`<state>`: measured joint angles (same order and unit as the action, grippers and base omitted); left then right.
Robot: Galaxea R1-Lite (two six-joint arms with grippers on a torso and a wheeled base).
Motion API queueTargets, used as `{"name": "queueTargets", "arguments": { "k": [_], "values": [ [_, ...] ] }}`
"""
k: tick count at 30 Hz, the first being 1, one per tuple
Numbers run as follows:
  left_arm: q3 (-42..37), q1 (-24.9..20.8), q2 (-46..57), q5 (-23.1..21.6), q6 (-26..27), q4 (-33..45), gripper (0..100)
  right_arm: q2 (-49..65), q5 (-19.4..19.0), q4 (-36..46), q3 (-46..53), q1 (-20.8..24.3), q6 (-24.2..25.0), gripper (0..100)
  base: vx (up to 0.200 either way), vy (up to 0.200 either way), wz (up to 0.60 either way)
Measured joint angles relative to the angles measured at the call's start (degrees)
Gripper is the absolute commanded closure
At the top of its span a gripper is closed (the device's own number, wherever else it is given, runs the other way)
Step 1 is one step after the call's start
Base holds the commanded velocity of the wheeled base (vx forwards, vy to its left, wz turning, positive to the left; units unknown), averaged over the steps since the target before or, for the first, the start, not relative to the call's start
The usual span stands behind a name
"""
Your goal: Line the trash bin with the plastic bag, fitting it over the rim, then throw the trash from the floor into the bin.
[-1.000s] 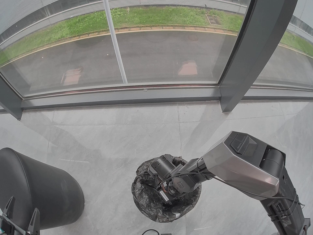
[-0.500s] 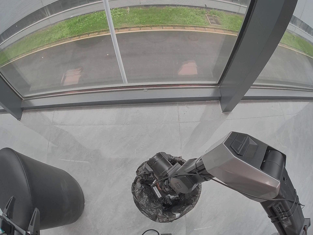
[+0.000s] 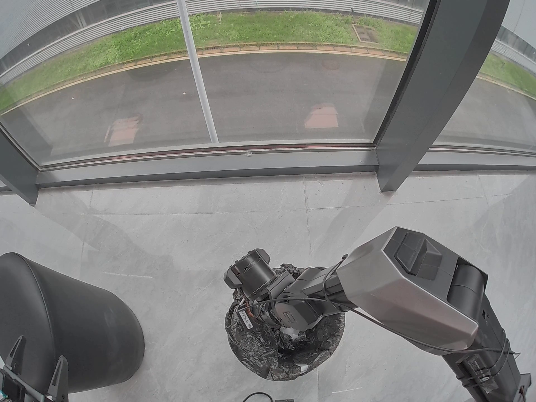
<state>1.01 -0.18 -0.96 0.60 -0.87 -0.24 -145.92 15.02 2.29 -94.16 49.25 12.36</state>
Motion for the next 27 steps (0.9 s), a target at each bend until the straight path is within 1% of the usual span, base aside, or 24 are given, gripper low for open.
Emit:
{"name": "queueTargets", "arguments": {
  "k": [6, 13, 19, 27],
  "values": [
    [0.0, 0.0, 0.0, 0.0, 0.0, 0.02, 0, -1.79, 0.0, 0.11, -1.89, 0.28, -0.16, 100, 0.0, 0.0, 0.0],
    [0.0, 0.0, 0.0, 0.0, 0.0, 0.0, 0, -4.72, -0.09, 0.22, -4.82, -0.68, -0.49, 100, 0.0, 0.0, 0.0],
    [0.0, 0.0, 0.0, 0.0, 0.0, 0.0, 0, -6.4, -1.37, 0.41, -6.86, -1.6, -0.66, 100, 0.0, 0.0, 0.0],
    [0.0, 0.0, 0.0, 0.0, 0.0, 0.02, 0, -5.81, -1.5, 1.27, -6.52, -1.96, -0.35, 100, 0.0, 0.0, 0.0]
  ]
}}
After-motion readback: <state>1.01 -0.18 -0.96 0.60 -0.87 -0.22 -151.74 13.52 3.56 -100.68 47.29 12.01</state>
